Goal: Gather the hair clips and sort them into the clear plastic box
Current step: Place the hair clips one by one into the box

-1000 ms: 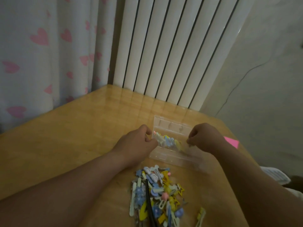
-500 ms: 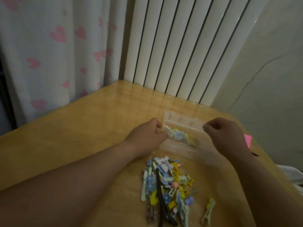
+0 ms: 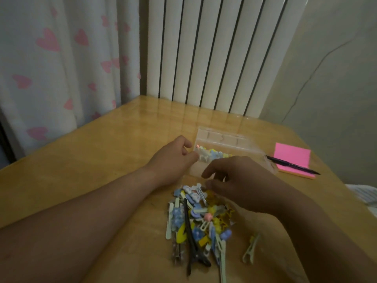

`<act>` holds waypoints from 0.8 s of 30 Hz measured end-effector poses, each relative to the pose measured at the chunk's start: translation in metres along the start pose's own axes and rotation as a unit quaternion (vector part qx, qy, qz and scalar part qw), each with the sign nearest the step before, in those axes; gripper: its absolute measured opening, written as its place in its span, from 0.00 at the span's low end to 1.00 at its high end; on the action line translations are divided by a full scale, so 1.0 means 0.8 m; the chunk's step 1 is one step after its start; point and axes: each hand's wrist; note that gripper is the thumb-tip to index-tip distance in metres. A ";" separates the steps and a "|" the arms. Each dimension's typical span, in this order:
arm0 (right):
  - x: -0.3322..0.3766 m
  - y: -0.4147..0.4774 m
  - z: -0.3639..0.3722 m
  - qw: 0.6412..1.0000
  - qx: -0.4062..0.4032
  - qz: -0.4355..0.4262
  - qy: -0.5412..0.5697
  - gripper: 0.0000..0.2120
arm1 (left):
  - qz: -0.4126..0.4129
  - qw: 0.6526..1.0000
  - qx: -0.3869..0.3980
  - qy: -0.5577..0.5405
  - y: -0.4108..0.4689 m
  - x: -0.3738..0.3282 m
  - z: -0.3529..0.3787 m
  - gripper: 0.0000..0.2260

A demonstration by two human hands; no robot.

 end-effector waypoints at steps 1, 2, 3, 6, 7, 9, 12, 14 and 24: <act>0.004 0.001 0.002 1.000 -0.003 -0.001 0.001 0.13 | 0.000 1.000 0.001 0.001 -0.001 -0.001 -0.001 0.18; 0.007 0.001 0.005 1.000 0.001 -0.002 -0.001 0.14 | 0.000 1.000 0.003 0.002 -0.001 -0.001 -0.001 0.18; 0.011 0.001 0.007 1.000 0.010 -0.004 -0.007 0.15 | 0.001 1.000 0.003 0.003 -0.001 -0.001 -0.001 0.18; 0.014 0.003 0.012 0.999 0.035 -0.018 -0.017 0.15 | 0.001 1.000 0.004 0.004 -0.002 -0.002 -0.002 0.18; 0.014 0.004 0.011 0.999 0.035 -0.021 -0.012 0.13 | 0.002 1.000 0.005 0.004 -0.001 -0.002 -0.002 0.18; 0.012 0.003 0.008 0.999 0.031 -0.024 0.003 0.10 | 0.002 1.000 0.004 0.003 0.000 -0.003 -0.001 0.18; 0.013 0.002 0.006 0.998 0.029 -0.039 0.030 0.07 | 0.002 1.000 -0.003 -0.001 0.001 -0.002 0.001 0.16; 0.014 0.001 0.006 0.997 0.026 -0.047 0.049 0.06 | 0.001 1.000 -0.010 0.001 0.002 -0.002 0.002 0.16; -0.080 0.019 -0.057 0.924 -0.287 0.163 0.192 0.06 | 0.005 1.000 -0.007 0.018 0.002 0.001 0.006 0.15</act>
Point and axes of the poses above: each hand's wrist, its own y-axis towards the middle knuckle, its own z-axis out of the palm, x = y × z, and after that the axes turned 10 degrees about -z, right-handed
